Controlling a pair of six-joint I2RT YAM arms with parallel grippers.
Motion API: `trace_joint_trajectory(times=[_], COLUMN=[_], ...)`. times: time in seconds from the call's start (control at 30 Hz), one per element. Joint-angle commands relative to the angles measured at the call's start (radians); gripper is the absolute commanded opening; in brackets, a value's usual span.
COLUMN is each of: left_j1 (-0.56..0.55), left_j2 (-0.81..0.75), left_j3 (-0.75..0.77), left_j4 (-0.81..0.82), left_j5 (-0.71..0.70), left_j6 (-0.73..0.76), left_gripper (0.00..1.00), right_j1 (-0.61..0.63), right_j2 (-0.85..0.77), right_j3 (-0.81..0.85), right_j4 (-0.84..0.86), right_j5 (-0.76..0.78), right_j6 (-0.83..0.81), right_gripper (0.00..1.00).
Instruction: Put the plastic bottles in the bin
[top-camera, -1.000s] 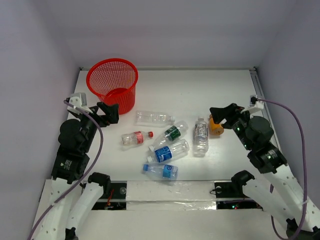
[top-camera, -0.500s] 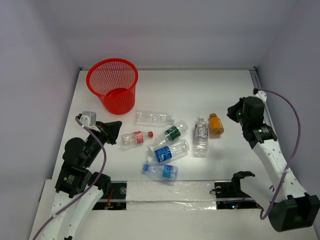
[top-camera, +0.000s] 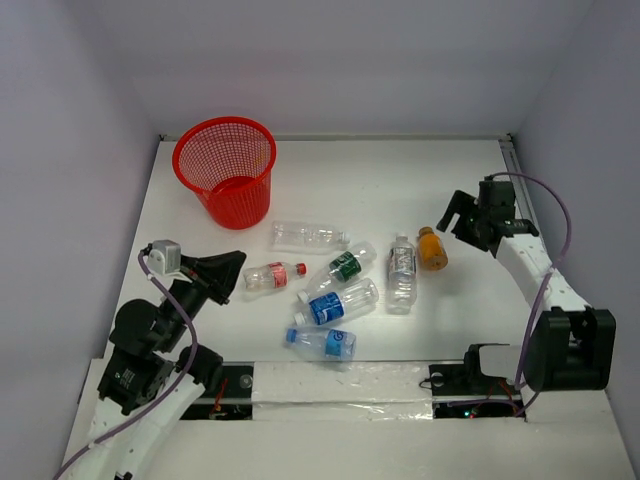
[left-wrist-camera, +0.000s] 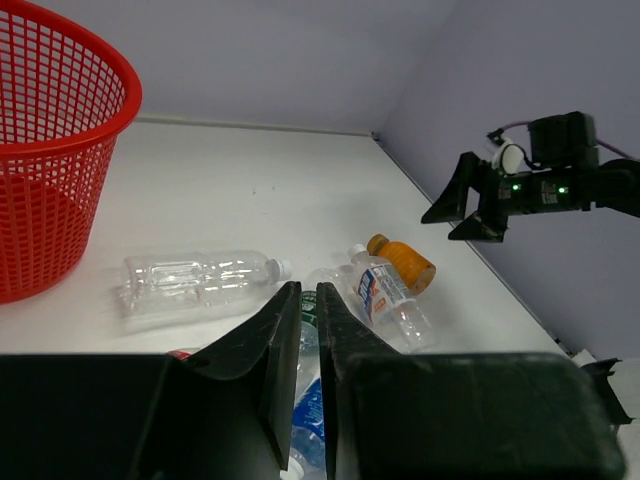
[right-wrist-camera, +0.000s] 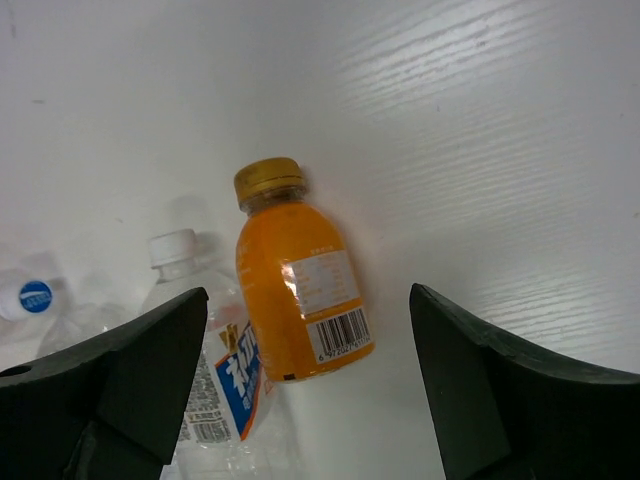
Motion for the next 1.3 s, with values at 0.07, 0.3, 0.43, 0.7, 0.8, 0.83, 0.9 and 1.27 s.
trace_joint_trajectory(times=[0.07,0.3,0.43,0.7,0.8,0.83,0.9,1.27], left_j1=[-0.032,-0.052,-0.061,-0.071,-0.071,-0.071,-0.071,-0.071], left_j2=[-0.032,-0.061,-0.067,-0.069,-0.069,-0.069,-0.069,-0.049], left_j3=[-0.005,-0.003,-0.002,0.0,0.0,0.0,0.001,0.003], left_j4=[0.03,0.021,0.018,0.013,0.013,0.012,0.012,0.004], left_j5=[-0.027,-0.061,-0.068,-0.079,-0.079,-0.079,-0.079,-0.127], left_j6=[-0.01,-0.015,-0.015,-0.016,-0.018,-0.019,-0.019,-0.021], left_gripper=[0.11,0.14,0.15,0.16,0.16,0.16,0.16,0.17], right_j1=[-0.001,0.022,0.031,0.052,0.052,0.052,0.052,0.162], right_j2=[0.094,0.148,0.191,0.29,0.298,0.288,0.266,-0.019], right_j3=[0.037,0.018,0.028,0.049,0.058,0.06,0.063,0.21], right_j4=[-0.029,-0.029,-0.042,-0.045,-0.042,-0.037,-0.033,-0.072], right_j5=[-0.117,-0.126,-0.146,-0.16,-0.111,-0.1,-0.061,0.073], right_j6=[-0.062,-0.06,-0.072,-0.072,-0.055,-0.051,-0.028,0.015], right_gripper=[0.87,0.89,0.92,0.86,0.79,0.77,0.64,0.48])
